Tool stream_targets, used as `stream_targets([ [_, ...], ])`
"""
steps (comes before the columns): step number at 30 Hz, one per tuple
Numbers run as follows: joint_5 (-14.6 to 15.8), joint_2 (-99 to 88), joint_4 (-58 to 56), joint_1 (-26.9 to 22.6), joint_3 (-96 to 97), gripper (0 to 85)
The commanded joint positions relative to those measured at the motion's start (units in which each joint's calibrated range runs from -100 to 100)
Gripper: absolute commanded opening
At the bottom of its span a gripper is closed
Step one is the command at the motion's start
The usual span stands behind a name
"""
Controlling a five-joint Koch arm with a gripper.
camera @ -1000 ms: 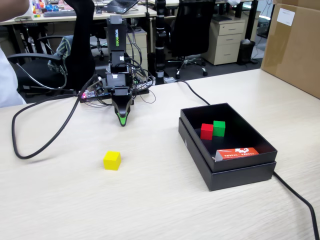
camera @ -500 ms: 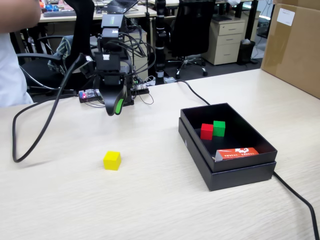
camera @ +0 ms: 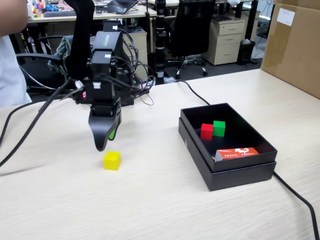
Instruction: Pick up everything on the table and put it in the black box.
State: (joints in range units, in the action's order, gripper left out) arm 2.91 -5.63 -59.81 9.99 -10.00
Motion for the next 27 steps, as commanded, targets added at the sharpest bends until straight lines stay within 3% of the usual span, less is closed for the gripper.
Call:
stream_targets([
  [1,0.0,2.5,-0.5,0.3,-6.0,47.5],
  [12,0.1,16.5,-1.8,-0.3,-10.9,47.1],
  [17,0.5,19.9,-3.9,-0.4,-14.0,39.6],
  [21,0.5,20.6,-4.3,-0.4,-14.9,25.3],
  [25,0.6,20.0,-4.3,-0.4,-15.2,4.4],
  [27,0.5,18.2,-4.4,-0.4,-14.5,0.8],
])
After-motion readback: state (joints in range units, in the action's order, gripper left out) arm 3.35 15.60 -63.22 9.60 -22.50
